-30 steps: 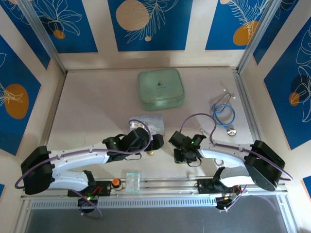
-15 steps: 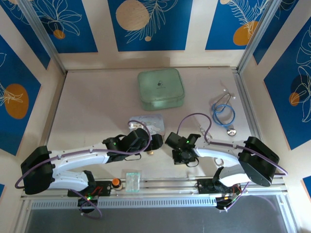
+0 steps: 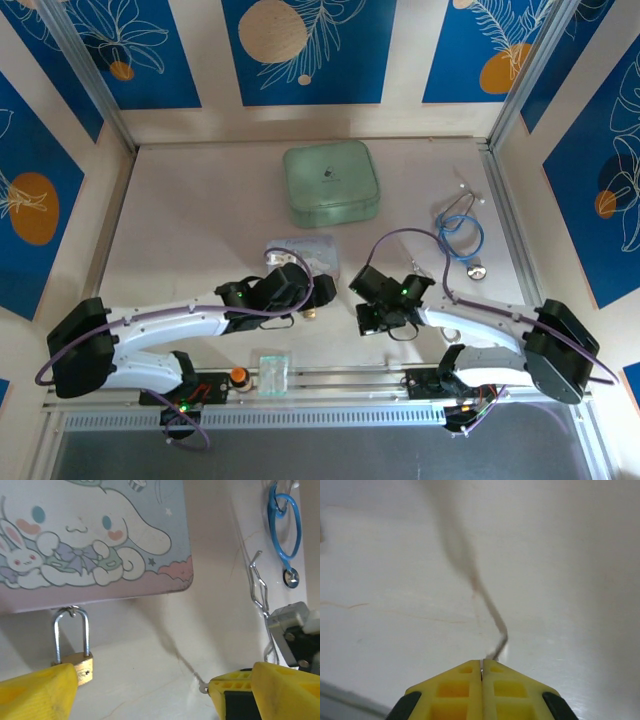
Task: Unlock the padlock with the key
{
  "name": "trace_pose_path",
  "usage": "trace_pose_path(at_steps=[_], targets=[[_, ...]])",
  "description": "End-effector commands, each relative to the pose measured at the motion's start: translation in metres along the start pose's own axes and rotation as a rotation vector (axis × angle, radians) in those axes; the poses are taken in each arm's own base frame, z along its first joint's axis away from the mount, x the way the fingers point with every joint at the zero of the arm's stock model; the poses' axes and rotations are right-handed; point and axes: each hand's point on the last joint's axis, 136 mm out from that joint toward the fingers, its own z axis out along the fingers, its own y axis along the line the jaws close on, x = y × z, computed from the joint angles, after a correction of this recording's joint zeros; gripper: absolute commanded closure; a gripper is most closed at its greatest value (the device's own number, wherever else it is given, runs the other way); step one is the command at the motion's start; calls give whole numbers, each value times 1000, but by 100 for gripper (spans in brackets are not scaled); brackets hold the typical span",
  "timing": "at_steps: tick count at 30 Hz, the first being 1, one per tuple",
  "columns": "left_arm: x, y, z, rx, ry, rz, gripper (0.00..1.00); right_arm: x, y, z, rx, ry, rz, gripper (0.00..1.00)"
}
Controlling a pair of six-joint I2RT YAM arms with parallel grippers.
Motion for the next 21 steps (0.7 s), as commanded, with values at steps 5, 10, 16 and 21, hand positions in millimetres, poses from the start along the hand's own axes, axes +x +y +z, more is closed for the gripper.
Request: trace_pose_path(at_steps=[5,10,16,21], targets=[[1,-39,-3,198,57,-319,17,-25,45,-42,-213,-103,-189,99],[-9,-48,-11,389,35,-635,13,-56,75,-64,-294,-184,-217,99],[-17,-34,-24,389,16,-845,6,-94,115,-76,-379,-275,-246,99],[-24,-27,-26,436,-5,-973,6,-108,145,-84,-475,-342,-256,99]])
